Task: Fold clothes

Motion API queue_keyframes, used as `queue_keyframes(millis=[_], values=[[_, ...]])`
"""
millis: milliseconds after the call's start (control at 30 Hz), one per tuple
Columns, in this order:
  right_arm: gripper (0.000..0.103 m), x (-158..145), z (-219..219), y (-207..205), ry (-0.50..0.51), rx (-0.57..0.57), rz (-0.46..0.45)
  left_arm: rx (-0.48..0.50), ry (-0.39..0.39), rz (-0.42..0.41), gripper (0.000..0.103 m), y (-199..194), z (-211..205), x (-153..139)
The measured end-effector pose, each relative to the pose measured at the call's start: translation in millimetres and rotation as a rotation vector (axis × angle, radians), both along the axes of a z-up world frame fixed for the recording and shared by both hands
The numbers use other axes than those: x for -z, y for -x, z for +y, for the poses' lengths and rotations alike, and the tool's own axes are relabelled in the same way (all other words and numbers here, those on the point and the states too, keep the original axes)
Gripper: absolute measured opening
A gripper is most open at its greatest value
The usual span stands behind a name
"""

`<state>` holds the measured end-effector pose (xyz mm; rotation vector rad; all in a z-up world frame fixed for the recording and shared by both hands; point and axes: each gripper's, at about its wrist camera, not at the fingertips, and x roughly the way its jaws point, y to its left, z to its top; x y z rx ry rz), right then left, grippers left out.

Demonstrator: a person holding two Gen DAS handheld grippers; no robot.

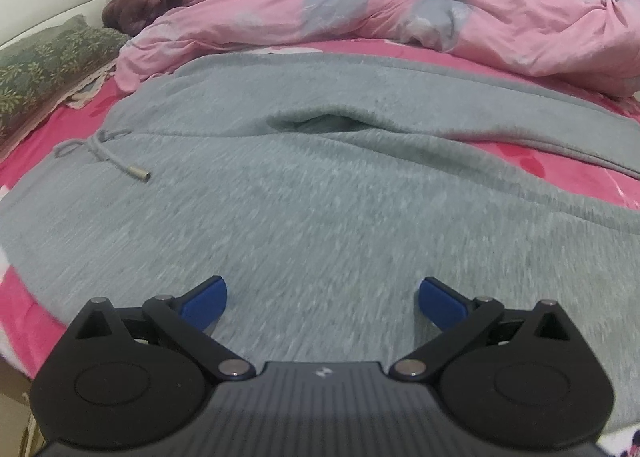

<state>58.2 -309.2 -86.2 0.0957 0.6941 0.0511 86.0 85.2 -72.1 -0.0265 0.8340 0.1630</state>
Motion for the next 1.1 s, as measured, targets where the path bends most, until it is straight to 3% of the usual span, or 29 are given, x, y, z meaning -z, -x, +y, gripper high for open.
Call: queue_keyframes(millis=[67, 133, 367, 467, 600, 800, 867, 967, 1100], values=[[0.054, 13, 28, 6, 0.003, -0.097, 0.023, -0.012, -0.004, 0.0, 0.103, 9, 5, -1], [0.053, 21, 20, 26, 0.011, -0.075, 0.017, -0.028, -0.013, -0.002, 0.103, 20, 14, -1], [0.055, 7, -56, 88, -0.056, 0.232, 0.055, -0.181, -0.003, -0.051, 0.103, 59, 80, -6], [0.056, -3, -60, 102, -0.204, 0.233, 0.015, -0.274, 0.056, -0.095, 0.103, 70, 116, -8], [0.056, 2, -39, 97, -0.54, 0.1, 0.005, -0.392, 0.184, -0.137, 0.103, 75, 162, -10], [0.057, 50, 5, 80, -0.986, 0.002, 0.197, -0.475, 0.416, -0.174, 0.101, 75, 208, 3], [0.058, 63, 13, 74, -1.063, 0.005, 0.242, -0.473, 0.44, -0.179, 0.099, 74, 209, 8], [0.057, 69, 22, 76, -1.073, 0.045, 0.278, -0.467, 0.46, -0.179, 0.096, 72, 210, 14], [0.056, 61, 7, 82, -1.068, 0.141, 0.217, -0.475, 0.486, -0.203, 0.093, 78, 214, 17]])
